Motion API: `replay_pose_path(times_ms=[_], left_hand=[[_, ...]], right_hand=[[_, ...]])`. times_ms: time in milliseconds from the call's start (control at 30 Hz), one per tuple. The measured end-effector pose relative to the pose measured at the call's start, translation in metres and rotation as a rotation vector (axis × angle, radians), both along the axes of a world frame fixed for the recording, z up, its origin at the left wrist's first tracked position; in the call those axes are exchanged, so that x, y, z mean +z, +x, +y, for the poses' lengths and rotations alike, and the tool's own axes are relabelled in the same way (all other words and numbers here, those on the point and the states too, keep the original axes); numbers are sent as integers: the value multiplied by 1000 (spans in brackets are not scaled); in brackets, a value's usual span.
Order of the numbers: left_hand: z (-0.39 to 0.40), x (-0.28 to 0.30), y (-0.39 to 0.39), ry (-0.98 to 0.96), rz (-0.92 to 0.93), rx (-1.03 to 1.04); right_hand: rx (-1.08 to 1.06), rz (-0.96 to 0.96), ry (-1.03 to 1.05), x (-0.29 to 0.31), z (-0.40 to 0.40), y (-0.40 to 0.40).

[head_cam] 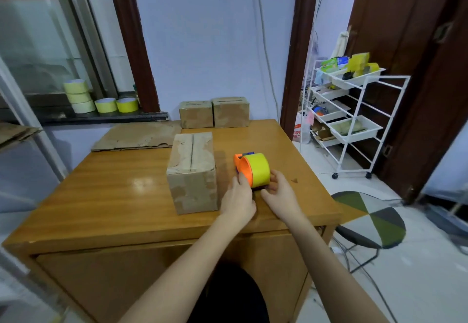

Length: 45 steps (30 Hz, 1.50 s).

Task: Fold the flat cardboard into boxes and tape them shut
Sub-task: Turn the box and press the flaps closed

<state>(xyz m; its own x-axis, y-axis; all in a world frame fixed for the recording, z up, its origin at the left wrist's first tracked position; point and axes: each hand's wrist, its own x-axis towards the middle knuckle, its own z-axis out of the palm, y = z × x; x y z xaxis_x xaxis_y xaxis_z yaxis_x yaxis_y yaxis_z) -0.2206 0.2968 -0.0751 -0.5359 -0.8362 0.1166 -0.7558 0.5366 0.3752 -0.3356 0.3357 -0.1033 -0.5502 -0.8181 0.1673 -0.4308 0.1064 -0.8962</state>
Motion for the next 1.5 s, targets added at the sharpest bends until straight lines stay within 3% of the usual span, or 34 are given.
replay_pose_path(times_ms=[267,433,567,833,1000,1133,1300,1367,1500], left_hand=[[-11,-14,-12,-24,239,23],[-8,-10,-7,-117,386,6],[-8,19,2,-96,493,-32],[-4,87,19,321,888,-227],[0,103,37,494,1055,-295],[5,106,48,608,1075,-298],[10,105,65,634,1070,-251],[11,107,69,644,1073,-221],[11,119,77,667,1172,-119]], right_hand=[[53,32,15,-1,5,-4],[37,46,-96,13,14,-2],[34,187,-207,33,25,-2],[125,174,-407,79,55,11],[133,377,-367,96,55,31],[283,93,-425,105,56,50],[405,31,-399,102,52,62],[463,114,-359,103,51,65],[458,541,-326,108,50,73]])
